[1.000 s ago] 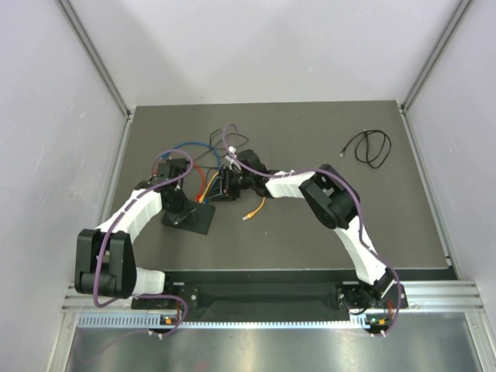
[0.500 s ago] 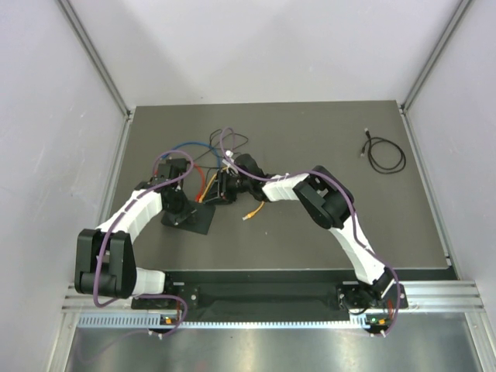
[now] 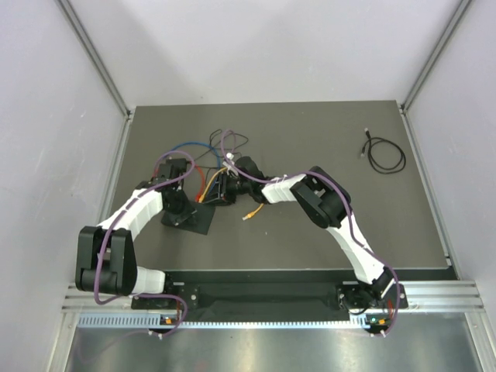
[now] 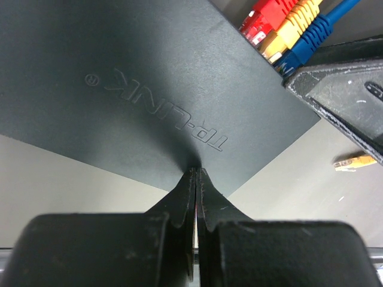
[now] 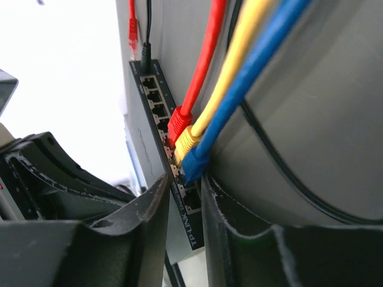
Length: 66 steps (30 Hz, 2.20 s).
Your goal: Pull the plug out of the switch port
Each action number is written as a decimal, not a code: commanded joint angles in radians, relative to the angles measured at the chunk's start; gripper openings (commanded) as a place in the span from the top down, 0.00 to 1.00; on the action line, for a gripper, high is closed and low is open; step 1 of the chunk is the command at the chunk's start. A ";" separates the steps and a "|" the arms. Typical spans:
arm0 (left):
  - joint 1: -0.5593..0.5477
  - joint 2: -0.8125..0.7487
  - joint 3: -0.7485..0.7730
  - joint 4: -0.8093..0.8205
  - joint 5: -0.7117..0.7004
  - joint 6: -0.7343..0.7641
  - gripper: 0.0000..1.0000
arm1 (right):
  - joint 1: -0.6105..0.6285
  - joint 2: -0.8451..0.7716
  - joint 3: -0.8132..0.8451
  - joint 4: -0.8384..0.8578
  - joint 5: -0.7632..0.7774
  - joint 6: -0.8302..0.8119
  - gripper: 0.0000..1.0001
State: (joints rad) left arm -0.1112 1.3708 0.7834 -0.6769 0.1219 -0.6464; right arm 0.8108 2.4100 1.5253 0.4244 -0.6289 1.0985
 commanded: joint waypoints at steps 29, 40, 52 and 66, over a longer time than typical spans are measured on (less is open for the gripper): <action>0.008 0.019 0.008 0.017 -0.002 0.048 1.00 | 0.014 0.055 -0.013 0.053 0.061 0.089 0.95; 0.010 0.056 0.027 -0.049 -0.067 0.031 1.00 | 0.016 -0.072 -0.042 -0.103 0.406 -0.184 1.00; 0.015 0.070 0.013 -0.056 -0.071 0.011 1.00 | -0.053 0.012 -0.063 0.117 0.192 0.273 1.00; 0.015 0.054 0.002 -0.041 -0.056 -0.002 1.00 | -0.047 -0.012 0.138 -0.271 0.307 -0.207 1.00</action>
State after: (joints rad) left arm -0.1043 1.4166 0.8200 -0.7025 0.1200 -0.6559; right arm 0.7643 2.4168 1.6451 0.2440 -0.3622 1.0328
